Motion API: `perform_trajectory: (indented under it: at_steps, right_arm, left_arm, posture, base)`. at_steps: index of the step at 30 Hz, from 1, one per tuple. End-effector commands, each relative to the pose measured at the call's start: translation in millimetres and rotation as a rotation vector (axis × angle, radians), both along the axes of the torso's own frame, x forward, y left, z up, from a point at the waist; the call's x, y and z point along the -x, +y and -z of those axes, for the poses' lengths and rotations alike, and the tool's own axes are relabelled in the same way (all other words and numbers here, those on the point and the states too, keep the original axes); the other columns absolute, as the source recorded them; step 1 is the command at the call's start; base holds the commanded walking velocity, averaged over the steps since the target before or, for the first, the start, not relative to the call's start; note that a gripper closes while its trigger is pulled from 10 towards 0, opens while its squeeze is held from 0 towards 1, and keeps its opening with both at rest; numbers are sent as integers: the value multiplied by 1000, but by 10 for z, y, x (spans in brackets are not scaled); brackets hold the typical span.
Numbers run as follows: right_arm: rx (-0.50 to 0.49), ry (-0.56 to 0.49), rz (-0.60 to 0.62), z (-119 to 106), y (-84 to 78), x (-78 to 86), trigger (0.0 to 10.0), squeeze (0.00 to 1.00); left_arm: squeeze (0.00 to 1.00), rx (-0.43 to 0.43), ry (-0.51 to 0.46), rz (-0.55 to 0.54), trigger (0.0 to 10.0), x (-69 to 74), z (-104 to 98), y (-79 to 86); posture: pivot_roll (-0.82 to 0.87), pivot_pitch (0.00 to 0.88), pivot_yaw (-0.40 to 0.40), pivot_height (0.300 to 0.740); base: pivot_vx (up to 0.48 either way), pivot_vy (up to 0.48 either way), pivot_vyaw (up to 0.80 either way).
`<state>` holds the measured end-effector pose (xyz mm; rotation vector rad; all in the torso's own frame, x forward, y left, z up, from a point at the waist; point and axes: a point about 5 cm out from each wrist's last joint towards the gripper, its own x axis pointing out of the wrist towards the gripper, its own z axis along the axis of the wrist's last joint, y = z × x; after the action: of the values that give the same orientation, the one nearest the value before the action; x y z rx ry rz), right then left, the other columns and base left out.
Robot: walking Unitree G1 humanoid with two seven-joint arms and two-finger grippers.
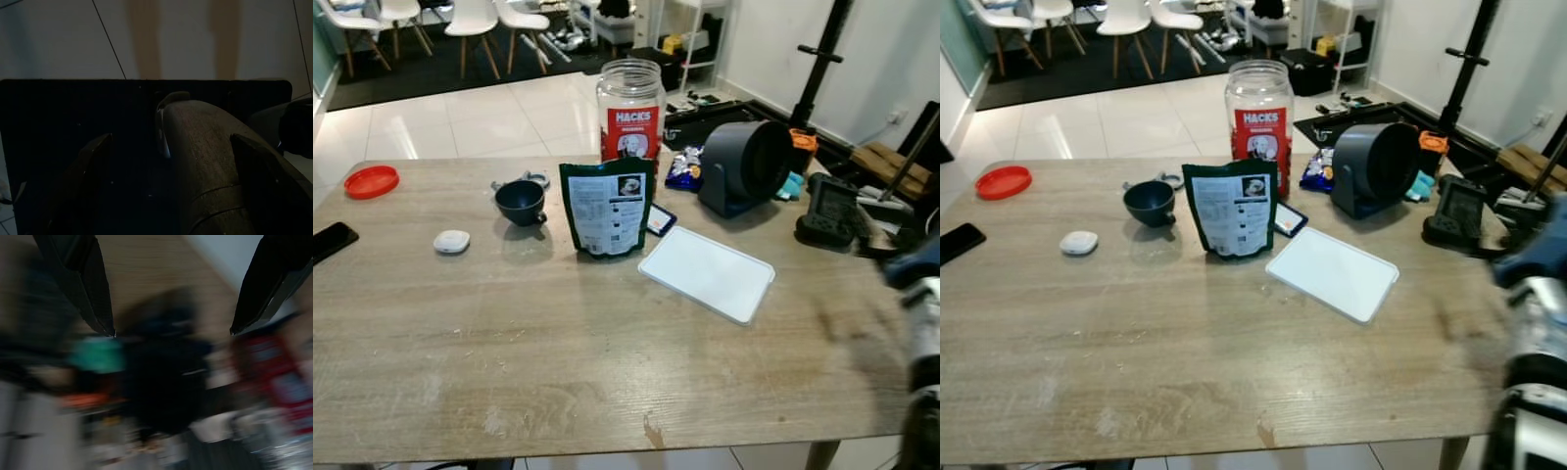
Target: Restocking fridge
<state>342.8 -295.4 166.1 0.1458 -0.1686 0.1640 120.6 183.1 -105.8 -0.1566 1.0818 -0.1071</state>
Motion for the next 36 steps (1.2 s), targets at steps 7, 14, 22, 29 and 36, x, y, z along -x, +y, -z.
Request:
perform_trajectory:
  at_steps: [7, 14, 22, 29, 36]
  right_arm:
    - [-10, 11, -236, 26, 665, -243, 10000, 0]
    - [-32, 0, -312, 20, 907, -284, 10000, 0]
    - [-55, 8, -213, -4, 975, -364, 10000, 0]
    - [-46, 12, -94, -41, 733, -359, 10000, 0]
    - [-31, 97, 167, 70, 341, -284, 10000, 0]
  left_arm:
    - [0, -1, 19, -21, 10000, 54, 12, 50]
    - [0, -2, 22, -25, 10000, 75, 15, 70]
    - [0, 3, 23, -27, 10000, 95, 18, 74]
    - [0, 7, 21, -22, 10000, 95, 18, 67]
    - [0, 17, 29, -13, 10000, 152, 35, 29]
  posture:
    - [83, 0, 14, 740]
    - [92, 0, 17, 740]
    - [99, 0, 19, 740]
    - [95, 0, 21, 740]
    - [97, 17, 20, 740]
  base:
    - [0, 0, 800]
    - [0, 0, 800]
    - [0, 0, 0]
    - [0, 0, 0]
    - [0, 0, 0]
